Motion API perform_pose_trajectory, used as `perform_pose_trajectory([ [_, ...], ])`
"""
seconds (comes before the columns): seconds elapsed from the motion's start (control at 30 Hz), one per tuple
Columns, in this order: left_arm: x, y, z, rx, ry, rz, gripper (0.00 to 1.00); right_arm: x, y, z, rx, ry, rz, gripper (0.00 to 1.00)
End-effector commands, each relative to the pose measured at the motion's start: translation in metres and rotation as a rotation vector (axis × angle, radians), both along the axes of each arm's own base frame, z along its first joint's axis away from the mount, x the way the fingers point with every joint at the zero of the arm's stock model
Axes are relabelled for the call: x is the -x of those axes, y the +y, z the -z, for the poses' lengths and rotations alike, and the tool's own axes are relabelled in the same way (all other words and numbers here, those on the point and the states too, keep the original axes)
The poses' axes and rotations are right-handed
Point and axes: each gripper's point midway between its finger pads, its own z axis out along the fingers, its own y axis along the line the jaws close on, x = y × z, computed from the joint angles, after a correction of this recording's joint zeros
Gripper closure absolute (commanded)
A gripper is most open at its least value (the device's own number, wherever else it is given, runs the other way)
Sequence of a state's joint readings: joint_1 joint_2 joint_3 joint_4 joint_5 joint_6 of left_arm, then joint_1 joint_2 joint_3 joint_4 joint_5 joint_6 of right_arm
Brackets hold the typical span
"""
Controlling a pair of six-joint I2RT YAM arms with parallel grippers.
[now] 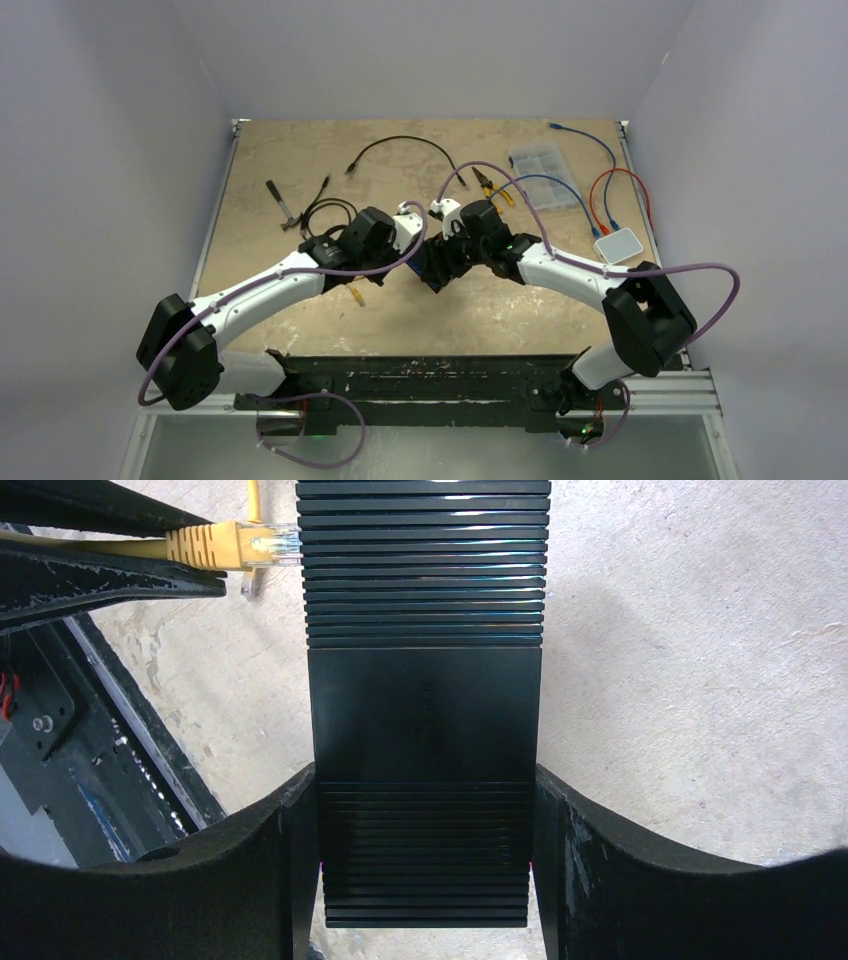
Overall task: Insert the plug into the switch port
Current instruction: Insert the connector into the switch port.
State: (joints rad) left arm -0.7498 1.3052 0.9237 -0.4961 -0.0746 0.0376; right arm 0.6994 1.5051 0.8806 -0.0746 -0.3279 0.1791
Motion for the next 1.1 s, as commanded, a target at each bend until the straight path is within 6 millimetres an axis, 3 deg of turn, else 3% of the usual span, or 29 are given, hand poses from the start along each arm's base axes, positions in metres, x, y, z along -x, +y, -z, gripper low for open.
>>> perform_pose_trajectory([
  [0.0,-0.005,-0.005,-0.014,0.029,-0.042,-0.005,1.0,-0.012,0.018,-0.04,-0.104,-0.092,-0.037,1.0],
  [0.37,-0.011,0.001,-0.022,0.026,-0.083,-0.041,1.0,-0.01,0.017,-0.039,-0.105,-0.093,-0.039,1.0],
  [0.67,-0.007,-0.01,-0.031,0.09,-0.085,-0.004,1.0,-0.008,0.015,-0.034,-0.097,-0.084,-0.038,1.0],
  [1.07,-0.008,-0.004,-0.018,0.031,-0.056,-0.024,1.0,-0.009,0.016,-0.036,-0.1,-0.087,-0.036,1.0],
])
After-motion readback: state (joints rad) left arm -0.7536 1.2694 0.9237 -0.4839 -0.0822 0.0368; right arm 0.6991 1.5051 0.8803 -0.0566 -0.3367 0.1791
